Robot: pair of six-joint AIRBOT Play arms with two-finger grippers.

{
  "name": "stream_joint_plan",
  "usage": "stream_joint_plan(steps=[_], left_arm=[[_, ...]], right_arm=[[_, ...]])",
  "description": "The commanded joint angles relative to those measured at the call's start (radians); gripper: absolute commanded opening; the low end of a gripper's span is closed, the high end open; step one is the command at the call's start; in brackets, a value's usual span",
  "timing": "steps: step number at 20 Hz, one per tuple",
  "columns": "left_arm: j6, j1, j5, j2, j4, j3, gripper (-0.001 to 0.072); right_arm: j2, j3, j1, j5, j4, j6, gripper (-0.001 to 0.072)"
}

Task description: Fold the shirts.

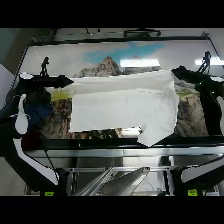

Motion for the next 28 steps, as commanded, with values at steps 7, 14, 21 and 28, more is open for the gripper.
stream_joint_plan(steps=[7,14,21,28], left_arm=[[-0.099,-0.01,-0.089,-0.182,0.072,0.272,0.0023],[-0.104,-0.047,-0.042,-0.183,0.116,0.132,0.0021],[-0.141,0.001,-0.153,-0.097,0.147,0.123,0.0167],[-0.238,0.079,-0.316,0.212,0.377,-0.171,0.0184]], right_arm=[[-0.188,0.167,-0.065,0.212,-0.064,0.064,0.0015],[-0.195,0.101,-0.071,0.233,-0.2,0.089,0.0016],[-0.117,0.106,-0.122,0.336,-0.393,0.272,0.0229],[0.274,-0.155,-0.264,0.507,-0.653,0.41,0.0267]])
